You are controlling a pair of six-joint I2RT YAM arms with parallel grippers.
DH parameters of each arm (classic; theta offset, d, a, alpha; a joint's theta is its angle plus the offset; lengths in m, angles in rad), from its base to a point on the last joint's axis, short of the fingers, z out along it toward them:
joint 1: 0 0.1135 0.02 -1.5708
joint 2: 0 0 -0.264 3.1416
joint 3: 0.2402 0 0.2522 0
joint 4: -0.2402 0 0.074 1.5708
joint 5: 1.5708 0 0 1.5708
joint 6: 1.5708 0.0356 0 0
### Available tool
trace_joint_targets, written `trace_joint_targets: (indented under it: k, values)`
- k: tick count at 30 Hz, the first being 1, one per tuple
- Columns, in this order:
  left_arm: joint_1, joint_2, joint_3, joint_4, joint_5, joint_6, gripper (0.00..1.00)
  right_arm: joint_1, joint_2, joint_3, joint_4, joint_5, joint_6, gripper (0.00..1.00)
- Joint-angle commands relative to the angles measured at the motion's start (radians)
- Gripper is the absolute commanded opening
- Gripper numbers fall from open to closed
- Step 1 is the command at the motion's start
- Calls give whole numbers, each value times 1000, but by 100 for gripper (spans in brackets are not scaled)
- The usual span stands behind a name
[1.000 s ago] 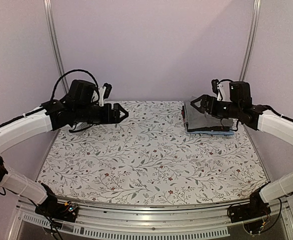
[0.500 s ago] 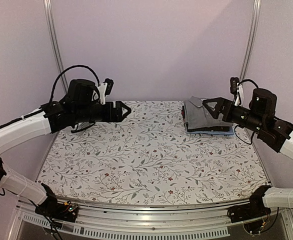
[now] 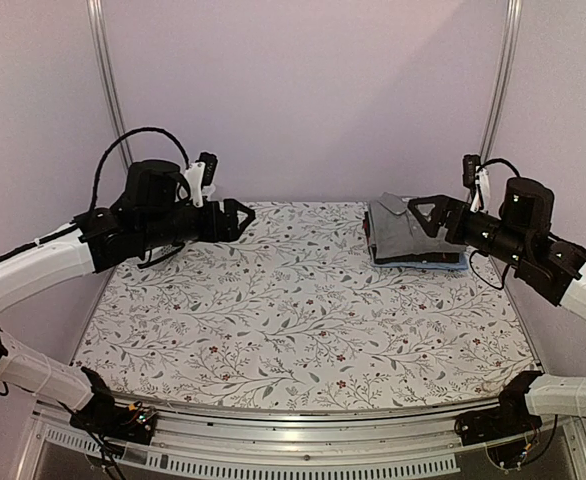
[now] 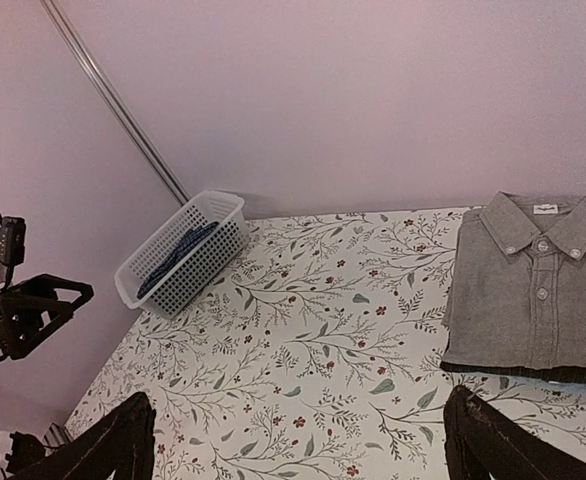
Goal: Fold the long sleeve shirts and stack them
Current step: Reset both arms
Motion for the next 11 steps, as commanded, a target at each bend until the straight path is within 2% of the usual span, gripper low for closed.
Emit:
trace_joint_targets:
  k: [1,11]
  values:
    - [-11,-21,-13,29,-28,26,87,4,10,21,-10,25,-29,99]
    - [-12,-31,-5,22,-27,51,87,5,24,31,-24,35,-27,99]
